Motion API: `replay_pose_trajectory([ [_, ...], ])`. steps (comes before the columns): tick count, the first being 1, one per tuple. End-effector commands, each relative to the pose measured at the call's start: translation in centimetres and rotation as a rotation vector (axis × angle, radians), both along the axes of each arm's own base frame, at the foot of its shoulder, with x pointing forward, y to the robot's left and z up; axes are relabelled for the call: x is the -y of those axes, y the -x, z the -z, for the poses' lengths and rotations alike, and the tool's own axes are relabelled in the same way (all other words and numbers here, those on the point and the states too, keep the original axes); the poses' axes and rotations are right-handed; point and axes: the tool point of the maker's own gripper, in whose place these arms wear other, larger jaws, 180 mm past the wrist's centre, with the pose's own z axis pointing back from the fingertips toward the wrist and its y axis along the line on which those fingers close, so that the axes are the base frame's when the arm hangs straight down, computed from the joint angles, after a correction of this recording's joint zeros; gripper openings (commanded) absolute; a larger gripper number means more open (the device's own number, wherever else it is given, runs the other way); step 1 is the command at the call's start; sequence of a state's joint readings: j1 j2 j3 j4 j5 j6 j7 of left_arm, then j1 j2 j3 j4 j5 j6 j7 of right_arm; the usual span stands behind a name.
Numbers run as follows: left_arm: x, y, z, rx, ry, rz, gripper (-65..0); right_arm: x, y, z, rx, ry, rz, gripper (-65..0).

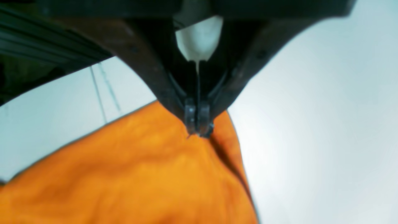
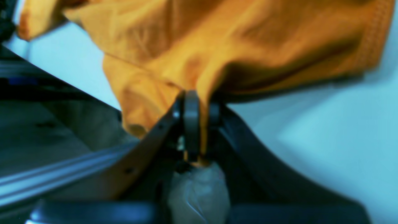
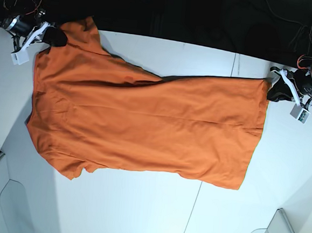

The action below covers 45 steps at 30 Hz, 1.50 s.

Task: Layout the t-shirt on the table in an organized manner, then fold the t-shirt properly
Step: 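Grasp the shirt corners with both grippers at the table edge, then lift the held edge with both grippers and fold it over the shirt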

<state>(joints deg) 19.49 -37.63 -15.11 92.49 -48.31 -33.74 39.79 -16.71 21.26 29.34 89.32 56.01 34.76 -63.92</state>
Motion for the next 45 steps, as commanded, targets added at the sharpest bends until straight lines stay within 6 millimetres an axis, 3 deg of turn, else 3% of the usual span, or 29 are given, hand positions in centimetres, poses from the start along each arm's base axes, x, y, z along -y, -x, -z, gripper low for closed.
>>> replay_pose_trajectory([
  [1,-0.3,-1.1,-2.1,0.065,0.006,0.005,-65.0,1.1,-0.9,-1.4,0.044,0.027,-0.005,-65.0],
  [4,-0.8,-2.0,-4.0,0.123,0.043,-0.026,-65.0,2.2,-1.6,-2.7,0.076,0.071,-0.027,-65.0],
  [7,-1.3,-2.2,-4.5,0.137,0.038,-0.037,-65.0,3.0,-3.0,-3.8,0.113,0.099,-0.038,-65.0],
  [11,-1.0,-1.6,-3.7,0.089,0.037,-0.025,-65.0,3.2,-5.2,-5.1,0.169,0.110,-0.037,-65.0],
  [15,-0.7,0.1,-2.3,-0.017,0.045,-0.009,-63.1,3.3,-5.8,-5.4,0.184,0.119,-0.036,-65.0],
  [19,-0.6,1.7,-1.1,-0.059,0.047,-0.015,-25.3,3.5,-5.7,-5.2,0.177,0.132,-0.036,-65.0],
  [21,-0.7,2.2,-0.4,-0.071,0.035,-0.027,-21.8,3.6,-5.7,-5.1,0.175,0.134,-0.036,-65.0],
  [29,1.0,3.7,1.4,-0.110,0.096,-0.067,-21.9,3.6,-5.7,-5.2,0.176,0.134,-0.035,-65.0],
  [35,3.2,5.0,3.4,-0.173,0.077,0.000,-23.4,3.6,-5.7,-5.2,0.176,0.134,-0.035,-65.0],
  [36,3.7,5.2,3.7,-0.183,0.073,0.016,-28.6,3.5,-5.7,-5.2,0.176,0.134,-0.035,-65.0],
  [37,4.0,5.3,3.9,-0.187,0.070,0.028,-37.9,3.5,-5.7,-5.2,0.177,0.133,-0.035,-65.0],
  [39,4.3,5.2,4.0,-0.178,0.065,0.036,-60.8,3.5,-5.8,-5.2,0.180,0.127,-0.035,-65.0],
  [40,4.3,5.0,3.8,-0.163,0.070,0.031,-65.0,3.5,-5.8,-5.2,0.180,0.127,-0.035,-65.0],
  [45,2.7,2.1,0.9,-0.045,0.093,-0.028,-65.0,3.5,-6.1,-5.5,0.193,0.125,-0.029,-65.0],
])
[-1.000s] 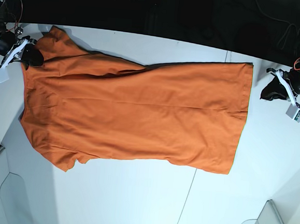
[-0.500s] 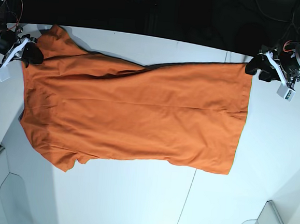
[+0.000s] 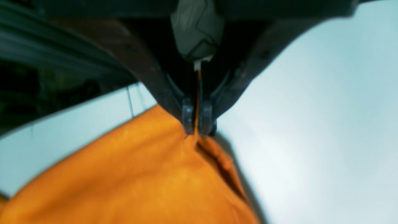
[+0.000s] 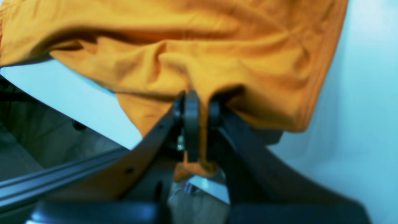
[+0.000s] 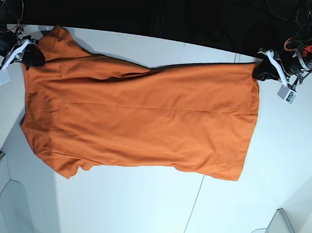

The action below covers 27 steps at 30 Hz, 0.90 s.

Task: Layout the t-shirt on the table in an organized manner, then fold the t-shirt properly
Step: 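Lift the held edge with both grippers and fold it over the shirt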

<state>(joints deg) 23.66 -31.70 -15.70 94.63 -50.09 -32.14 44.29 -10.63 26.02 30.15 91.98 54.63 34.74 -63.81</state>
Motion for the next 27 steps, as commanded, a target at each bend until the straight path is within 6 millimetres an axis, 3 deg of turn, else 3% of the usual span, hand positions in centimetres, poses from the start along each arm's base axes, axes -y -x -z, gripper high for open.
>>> replay_pose_trajectory([
  [1,-0.9,-2.2,-2.6,0.094,-0.003,-0.010,-65.0,0.5,-1.2,-1.5,0.060,0.002,0.005,-65.0],
  [5,-2.7,-4.7,-5.2,0.174,-0.033,-0.023,-65.0,0.6,-2.3,-2.3,0.101,-0.002,0.013,-65.0],
  [12,-2.6,-7.7,-7.4,0.254,-0.047,-0.004,-65.0,1.1,-6.5,-5.1,0.215,0.013,0.030,-65.0],
  [21,-0.5,-13.4,-5.2,0.281,-0.082,0.065,-65.0,3.5,-12.8,-6.3,0.262,-0.086,0.150,-65.0],
  [27,-0.7,-15.7,-4.1,0.249,-0.092,0.057,-65.0,4.5,-14.9,-4.9,0.241,-0.093,0.215,-65.0],
])
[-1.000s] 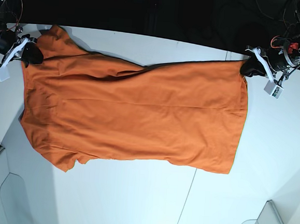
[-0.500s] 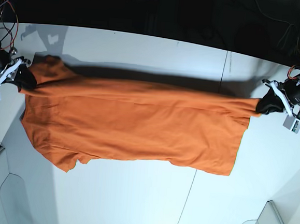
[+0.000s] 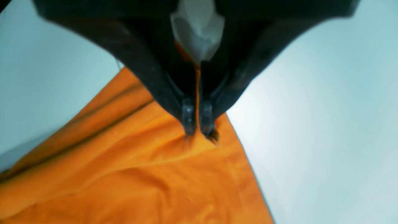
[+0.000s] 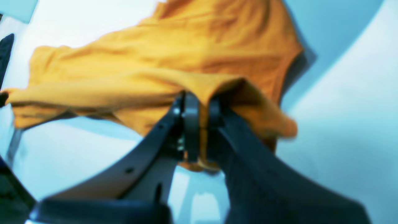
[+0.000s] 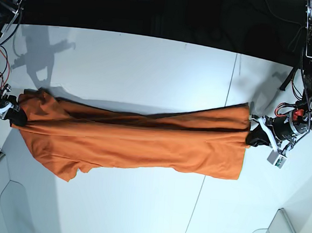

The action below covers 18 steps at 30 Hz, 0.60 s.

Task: Layout the t-shirt on the table in an organized manner, then fold the t-shirt properly
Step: 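Lift the held edge with both grippers and fold it over the shirt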

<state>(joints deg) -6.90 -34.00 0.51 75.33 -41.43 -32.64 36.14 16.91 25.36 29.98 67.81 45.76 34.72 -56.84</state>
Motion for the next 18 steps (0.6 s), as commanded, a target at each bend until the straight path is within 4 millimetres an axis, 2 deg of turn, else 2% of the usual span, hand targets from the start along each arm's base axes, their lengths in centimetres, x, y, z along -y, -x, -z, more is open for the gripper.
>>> replay_pose_trajectory([
  [1,-0.6,-0.9,-1.1,0.031,-0.009,-0.002,-65.0,0.7,-1.3,-1.5,0.055,0.006,0.022,-65.0],
  [2,-0.5,-0.7,-0.6,0.016,-0.009,0.002,-65.0,0.6,-1.3,-1.0,0.043,0.002,0.027,-65.0],
  [3,-0.4,-0.4,-0.2,-0.001,-0.012,0.006,-61.2,0.4,-1.2,-0.6,0.037,-0.009,0.029,-62.0],
  [5,-0.3,0.0,0.4,-0.034,-0.017,0.011,-49.8,0.0,-1.0,-0.1,0.022,-0.021,0.031,-41.7],
  [6,-0.3,0.1,0.5,-0.048,-0.007,0.008,-45.5,0.0,-1.0,-0.1,0.021,-0.023,0.031,-34.3],
  [7,-0.2,0.2,0.4,-0.055,0.011,0.004,-43.0,0.0,-1.0,-0.1,0.023,-0.023,0.033,-30.7],
  [10,-0.6,0.2,-0.4,-0.059,0.048,-0.018,-42.4,0.9,-1.0,-0.7,0.037,-0.024,0.060,-30.3],
  [14,-2.5,0.7,-2.0,-0.048,0.129,-0.067,-42.4,3.5,-0.4,-1.9,0.063,-0.040,0.141,-30.3],
  [18,-3.0,2.1,-1.8,-0.067,0.191,-0.087,-42.3,5.4,0.3,-1.4,0.048,-0.007,0.201,-30.3],
])
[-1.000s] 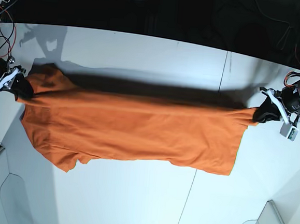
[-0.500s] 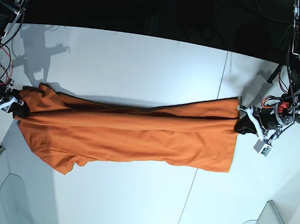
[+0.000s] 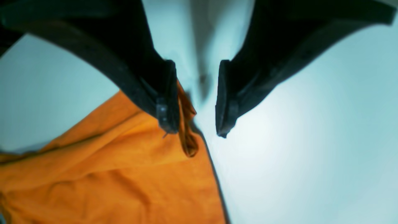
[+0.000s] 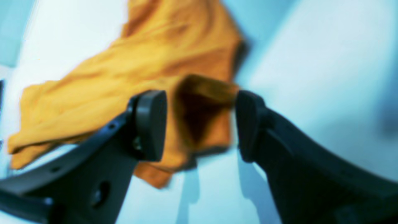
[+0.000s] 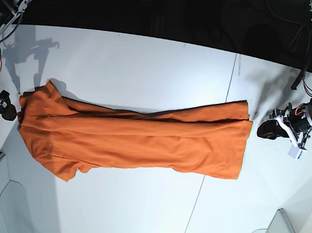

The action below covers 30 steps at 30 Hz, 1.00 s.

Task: Layout the t-shirt on the table in an organized manner, then fold the t-shirt properly
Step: 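Lift the held edge with both grippers and fold it over the shirt, then release the folded edge and raise both grippers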

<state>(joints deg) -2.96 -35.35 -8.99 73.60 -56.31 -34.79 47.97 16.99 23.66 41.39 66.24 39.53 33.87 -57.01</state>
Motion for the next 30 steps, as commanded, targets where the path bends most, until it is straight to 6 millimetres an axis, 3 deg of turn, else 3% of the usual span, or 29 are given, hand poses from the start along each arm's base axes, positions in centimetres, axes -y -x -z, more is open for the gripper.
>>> replay_pose_trajectory([
  [1,0.1,-0.6,-1.3,0.044,0.014,0.006,-41.1,1.0,-1.1,-1.7,0.060,0.014,0.024,-30.3],
  [6,1.9,0.2,0.8,0.026,0.037,0.000,-25.4,0.5,-1.2,1.3,0.026,-0.028,0.054,-30.3],
  [15,3.3,-0.2,2.8,0.029,-0.022,-0.020,-25.8,-6.2,-2.0,4.3,-0.027,-0.098,-0.080,-30.6],
  [17,3.7,-0.1,3.4,0.021,-0.055,-0.006,-32.6,-7.3,-2.0,4.7,-0.035,-0.105,-0.101,-33.2],
  [18,3.9,0.0,3.6,0.015,-0.062,0.002,-41.4,-7.5,-1.9,4.8,-0.039,-0.108,-0.104,-38.1],
  [20,3.9,0.2,4.0,0.006,-0.079,0.010,-62.3,-7.6,-1.8,5.0,-0.052,-0.111,-0.107,-53.8],
  [21,3.8,0.2,4.1,0.000,-0.084,0.011,-65.0,-7.6,-1.6,5.0,-0.058,-0.110,-0.110,-62.1],
  [22,3.6,0.3,4.0,-0.002,-0.090,0.012,-65.0,-7.4,-1.5,4.9,-0.065,-0.110,-0.112,-65.0],
  [26,3.0,0.6,3.2,0.006,-0.080,0.049,-65.0,-6.7,-0.6,4.4,-0.089,-0.109,-0.117,-65.0],
  [30,3.3,2.4,2.6,-0.020,-0.017,0.108,-65.0,-5.6,1.4,3.2,-0.073,-0.103,-0.114,-65.0],
])
